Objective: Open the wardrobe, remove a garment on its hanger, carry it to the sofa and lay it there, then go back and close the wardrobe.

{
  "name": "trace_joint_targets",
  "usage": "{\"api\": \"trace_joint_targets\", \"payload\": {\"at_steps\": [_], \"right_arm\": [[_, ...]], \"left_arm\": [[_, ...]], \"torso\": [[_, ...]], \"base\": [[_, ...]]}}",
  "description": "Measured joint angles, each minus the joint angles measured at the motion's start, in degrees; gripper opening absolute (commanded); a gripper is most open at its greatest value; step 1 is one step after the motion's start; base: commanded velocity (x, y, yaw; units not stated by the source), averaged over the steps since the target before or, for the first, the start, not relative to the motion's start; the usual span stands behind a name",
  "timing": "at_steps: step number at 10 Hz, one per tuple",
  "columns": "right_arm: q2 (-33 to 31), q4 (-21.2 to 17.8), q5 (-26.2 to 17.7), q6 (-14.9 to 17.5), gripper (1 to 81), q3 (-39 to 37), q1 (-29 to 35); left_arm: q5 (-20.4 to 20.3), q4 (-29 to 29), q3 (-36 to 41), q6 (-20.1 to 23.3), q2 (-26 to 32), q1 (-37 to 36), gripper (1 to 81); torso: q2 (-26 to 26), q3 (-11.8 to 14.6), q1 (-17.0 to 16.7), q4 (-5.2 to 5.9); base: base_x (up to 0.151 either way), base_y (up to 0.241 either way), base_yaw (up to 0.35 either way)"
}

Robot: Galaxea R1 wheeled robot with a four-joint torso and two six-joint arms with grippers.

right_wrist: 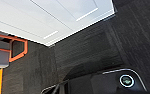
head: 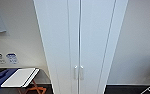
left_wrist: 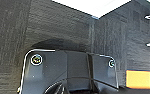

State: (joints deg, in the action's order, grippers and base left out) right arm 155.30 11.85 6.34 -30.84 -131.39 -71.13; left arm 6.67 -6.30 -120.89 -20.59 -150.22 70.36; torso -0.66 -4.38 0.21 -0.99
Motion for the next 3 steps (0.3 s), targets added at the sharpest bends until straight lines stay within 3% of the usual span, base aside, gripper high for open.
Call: {"api": "trace_joint_targets", "payload": {"at_steps": [3], "right_arm": [[7.66, 7.00, -1.00, 0.15, 81.1, -13.74, -6.34]], "left_arm": [[-0.67, -1.71, -11.43, 0.44, -6.42, 4.35, 81.1]], "torso": [[0.00, 0.02, -0.02, 0.00]], "base": [[0.000, 0.000, 0.000]]}}
